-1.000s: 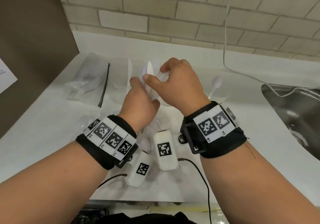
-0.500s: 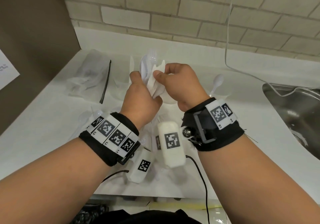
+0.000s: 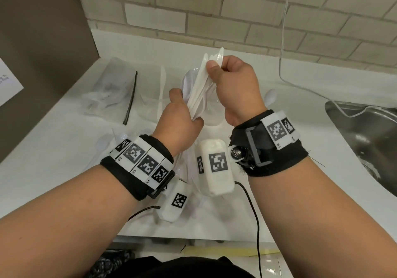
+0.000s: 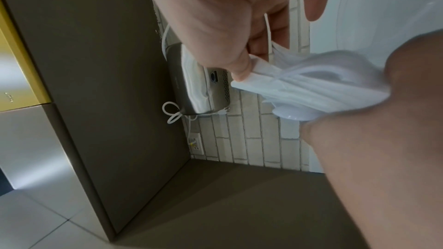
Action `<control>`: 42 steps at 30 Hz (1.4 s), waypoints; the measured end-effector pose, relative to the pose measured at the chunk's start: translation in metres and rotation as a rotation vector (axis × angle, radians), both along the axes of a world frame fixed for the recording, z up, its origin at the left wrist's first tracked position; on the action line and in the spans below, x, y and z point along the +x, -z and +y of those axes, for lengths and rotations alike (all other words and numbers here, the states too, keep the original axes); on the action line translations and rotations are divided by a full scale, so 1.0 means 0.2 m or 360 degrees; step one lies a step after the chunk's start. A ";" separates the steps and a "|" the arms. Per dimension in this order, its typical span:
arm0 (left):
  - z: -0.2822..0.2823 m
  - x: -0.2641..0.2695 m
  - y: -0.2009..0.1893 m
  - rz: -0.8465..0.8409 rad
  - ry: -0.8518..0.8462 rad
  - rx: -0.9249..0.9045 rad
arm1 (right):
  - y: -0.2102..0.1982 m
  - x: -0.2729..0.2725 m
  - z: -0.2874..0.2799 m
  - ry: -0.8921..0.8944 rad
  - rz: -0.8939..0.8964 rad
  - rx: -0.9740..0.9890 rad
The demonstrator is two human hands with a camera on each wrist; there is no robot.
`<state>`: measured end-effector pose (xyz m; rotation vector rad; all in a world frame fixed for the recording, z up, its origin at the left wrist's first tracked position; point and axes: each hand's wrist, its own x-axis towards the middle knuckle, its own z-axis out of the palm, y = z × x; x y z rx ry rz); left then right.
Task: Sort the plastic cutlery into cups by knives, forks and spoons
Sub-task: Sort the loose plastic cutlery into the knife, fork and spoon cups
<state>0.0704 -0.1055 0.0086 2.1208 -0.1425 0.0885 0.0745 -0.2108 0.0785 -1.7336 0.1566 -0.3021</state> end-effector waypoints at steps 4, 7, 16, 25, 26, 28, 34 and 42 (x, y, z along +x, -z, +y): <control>0.01 0.00 0.00 -0.0015 -0.0002 -0.0040 | 0.03 -0.01 0.01 -0.0157 0.0107 -0.0021; 0.01 0.00 0.01 -0.0027 -0.0004 -0.0032 | 0.06 -0.02 0.03 -0.0195 0.0158 0.0048; 0.02 0.00 -0.02 -0.0087 -0.0008 -0.0008 | -0.01 -0.01 0.02 -0.0033 0.0109 0.0320; 0.04 -0.01 0.00 -0.0034 0.0191 0.0113 | -0.18 0.02 -0.06 0.0012 -0.0089 0.0555; 0.04 -0.01 -0.01 -0.0020 0.0206 0.0075 | -0.19 0.02 -0.06 0.0000 -0.0131 0.0656; 0.04 0.00 0.00 0.0013 0.0233 -0.0029 | -0.23 0.03 -0.08 -0.0001 -0.0250 0.0821; 0.05 0.00 -0.01 0.0306 0.0232 -0.0591 | -0.28 0.04 -0.15 0.0146 -0.0629 0.1124; 0.09 0.05 -0.04 0.0380 0.0089 -0.1254 | -0.01 -0.03 -0.07 0.0111 -0.0095 0.0454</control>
